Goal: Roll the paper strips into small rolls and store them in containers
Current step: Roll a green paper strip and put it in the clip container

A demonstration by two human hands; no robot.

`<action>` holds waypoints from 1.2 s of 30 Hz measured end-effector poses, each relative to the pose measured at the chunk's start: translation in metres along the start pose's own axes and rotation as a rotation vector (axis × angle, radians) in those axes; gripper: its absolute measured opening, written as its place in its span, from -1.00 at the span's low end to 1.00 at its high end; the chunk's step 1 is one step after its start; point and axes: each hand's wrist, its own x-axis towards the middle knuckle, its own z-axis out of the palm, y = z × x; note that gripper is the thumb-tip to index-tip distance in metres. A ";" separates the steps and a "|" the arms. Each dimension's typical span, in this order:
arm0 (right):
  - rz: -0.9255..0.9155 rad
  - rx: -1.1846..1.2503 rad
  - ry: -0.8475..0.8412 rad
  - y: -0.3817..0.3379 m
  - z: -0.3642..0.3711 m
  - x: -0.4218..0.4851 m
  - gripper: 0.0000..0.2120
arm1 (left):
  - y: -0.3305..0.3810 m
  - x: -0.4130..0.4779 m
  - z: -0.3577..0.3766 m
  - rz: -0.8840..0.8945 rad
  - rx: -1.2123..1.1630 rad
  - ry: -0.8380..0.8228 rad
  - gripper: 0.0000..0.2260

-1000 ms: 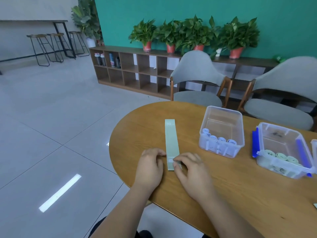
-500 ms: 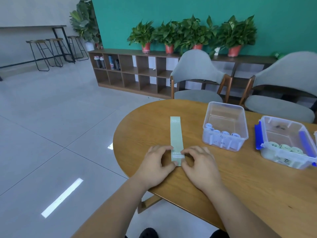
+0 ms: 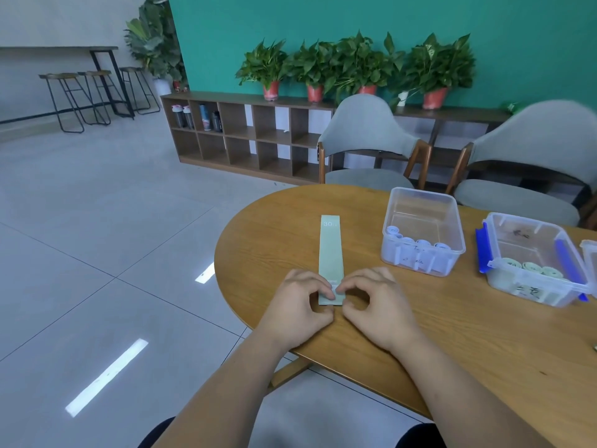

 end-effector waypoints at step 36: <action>-0.104 -0.249 0.004 -0.008 0.002 -0.005 -0.88 | 0.001 -0.004 0.000 0.009 0.074 0.071 -0.88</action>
